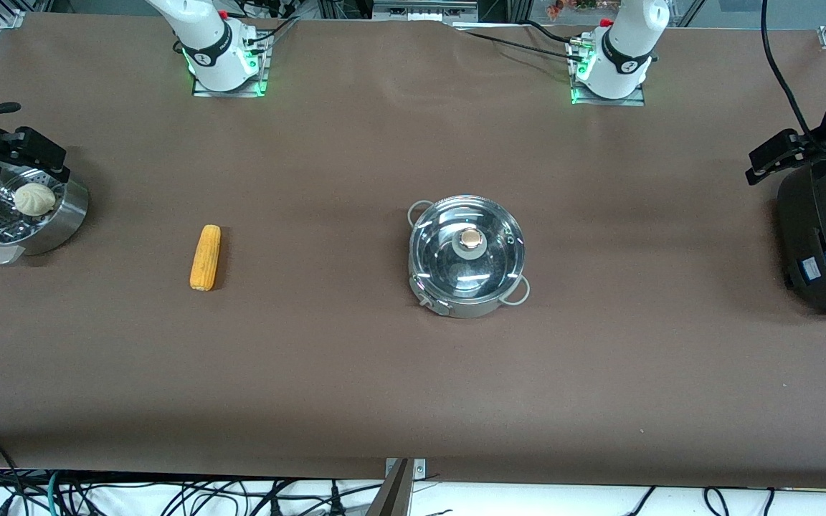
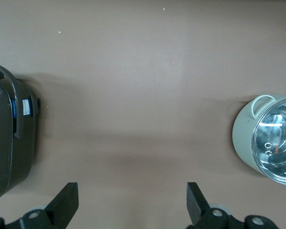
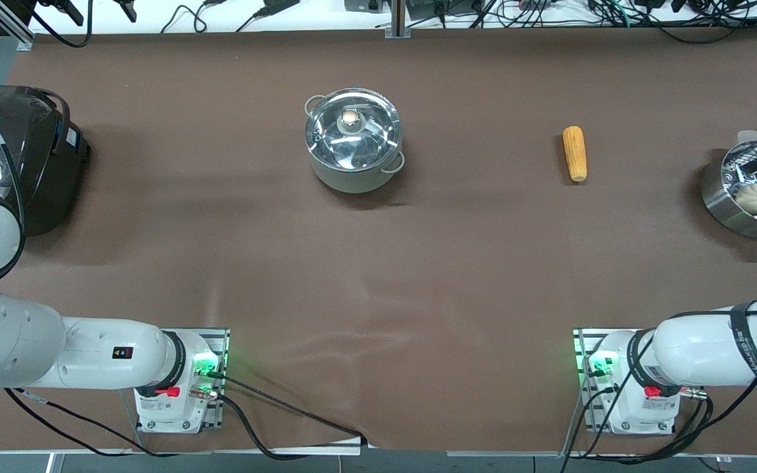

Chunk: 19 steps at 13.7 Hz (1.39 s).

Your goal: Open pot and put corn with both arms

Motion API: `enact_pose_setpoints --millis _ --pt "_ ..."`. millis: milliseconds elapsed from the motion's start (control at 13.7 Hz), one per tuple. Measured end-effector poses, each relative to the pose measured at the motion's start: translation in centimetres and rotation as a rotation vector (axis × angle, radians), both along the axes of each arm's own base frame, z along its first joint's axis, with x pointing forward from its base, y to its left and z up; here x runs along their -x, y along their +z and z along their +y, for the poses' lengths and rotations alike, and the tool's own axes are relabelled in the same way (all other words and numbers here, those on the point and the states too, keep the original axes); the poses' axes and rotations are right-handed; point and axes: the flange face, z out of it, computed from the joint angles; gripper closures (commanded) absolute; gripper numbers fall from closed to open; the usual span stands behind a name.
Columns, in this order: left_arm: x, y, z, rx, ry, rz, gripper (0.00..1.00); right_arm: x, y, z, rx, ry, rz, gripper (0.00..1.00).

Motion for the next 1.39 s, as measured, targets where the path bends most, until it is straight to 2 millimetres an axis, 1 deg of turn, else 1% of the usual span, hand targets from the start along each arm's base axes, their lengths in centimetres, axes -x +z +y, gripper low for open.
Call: enact_pose_setpoints --millis 659,1390 --pt "0.0 0.0 0.0 0.0 0.0 0.0 0.0 -0.04 -0.06 -0.03 0.0 0.0 0.001 0.0" --pt "0.0 0.0 0.0 0.0 0.0 0.0 0.0 -0.64 -0.89 -0.24 0.0 -0.004 0.006 0.0"
